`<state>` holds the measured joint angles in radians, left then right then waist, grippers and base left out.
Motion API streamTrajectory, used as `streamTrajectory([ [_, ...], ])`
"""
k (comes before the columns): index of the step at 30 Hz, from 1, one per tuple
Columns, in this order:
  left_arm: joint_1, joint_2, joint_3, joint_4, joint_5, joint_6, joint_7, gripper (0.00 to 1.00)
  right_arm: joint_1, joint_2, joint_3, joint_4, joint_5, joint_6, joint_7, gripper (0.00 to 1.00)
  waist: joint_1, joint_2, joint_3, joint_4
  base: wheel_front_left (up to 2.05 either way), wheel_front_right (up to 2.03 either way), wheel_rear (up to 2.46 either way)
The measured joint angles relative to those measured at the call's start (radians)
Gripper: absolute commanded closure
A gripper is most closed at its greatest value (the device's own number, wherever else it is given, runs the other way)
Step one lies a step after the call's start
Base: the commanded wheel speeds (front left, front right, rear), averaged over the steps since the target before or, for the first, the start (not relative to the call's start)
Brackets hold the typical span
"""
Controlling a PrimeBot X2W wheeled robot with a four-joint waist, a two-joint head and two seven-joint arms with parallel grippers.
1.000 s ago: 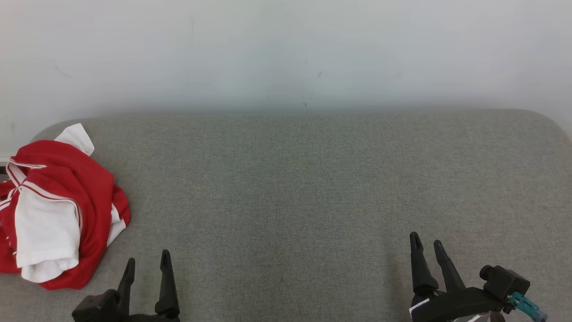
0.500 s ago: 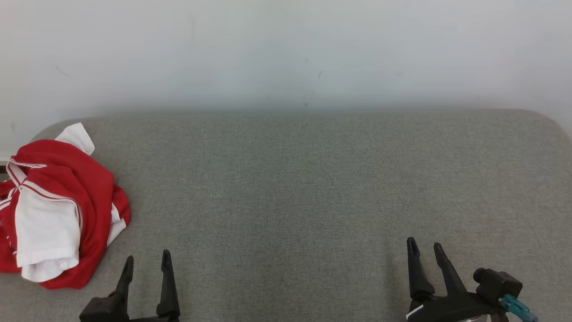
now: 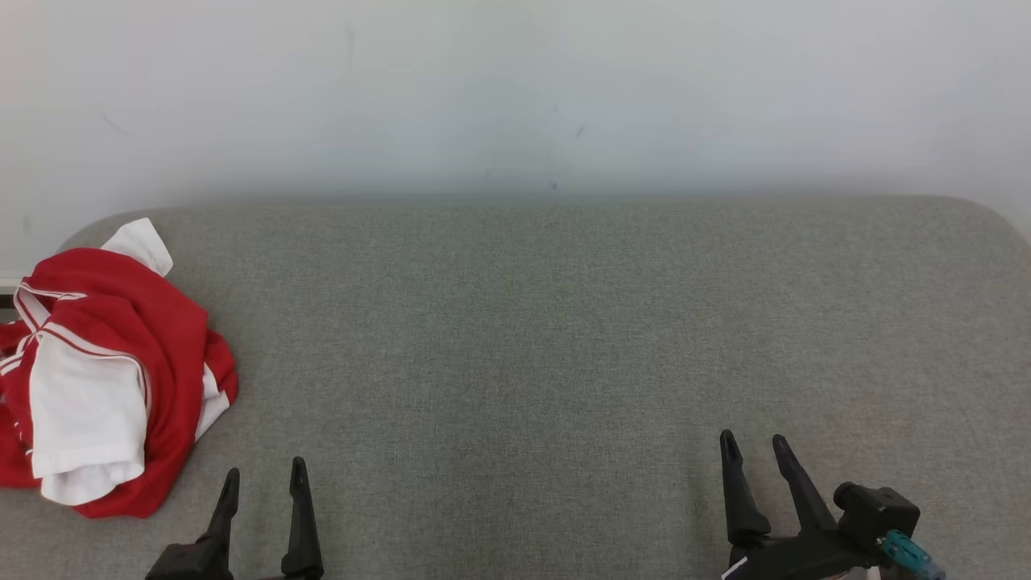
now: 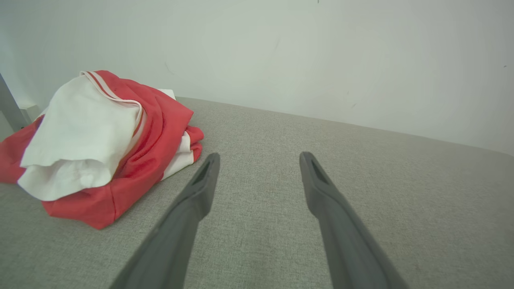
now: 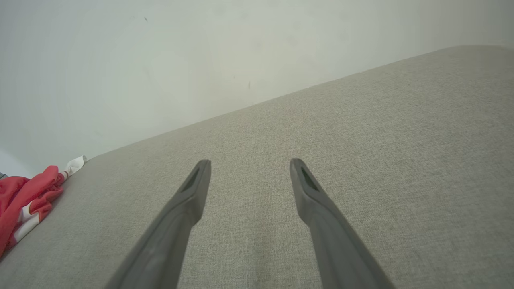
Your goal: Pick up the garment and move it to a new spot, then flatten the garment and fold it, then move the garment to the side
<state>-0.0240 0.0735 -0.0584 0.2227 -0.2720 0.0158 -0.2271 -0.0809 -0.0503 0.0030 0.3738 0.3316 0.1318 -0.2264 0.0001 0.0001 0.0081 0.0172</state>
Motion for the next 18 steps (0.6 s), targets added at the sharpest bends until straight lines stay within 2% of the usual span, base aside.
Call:
streamTrajectory([
  [7, -0.001, -0.01, 0.015, 0.007, 0.045, -0.016, -0.012, 0.0, -0.001, 0.0, 0.005, 0.004, -0.043, 0.0, -0.012, 0.0, 0.0, 0.0, 0.005, 0.002, 0.0, 0.0, 0.0],
  [18, -0.002, -0.018, 0.024, 0.011, 0.121, -0.016, -0.032, 0.0, -0.002, 0.0, 0.012, 0.008, -0.107, 0.0, -0.031, 0.0, 0.0, 0.0, 0.011, 0.002, 0.0, 0.0, 0.0],
])
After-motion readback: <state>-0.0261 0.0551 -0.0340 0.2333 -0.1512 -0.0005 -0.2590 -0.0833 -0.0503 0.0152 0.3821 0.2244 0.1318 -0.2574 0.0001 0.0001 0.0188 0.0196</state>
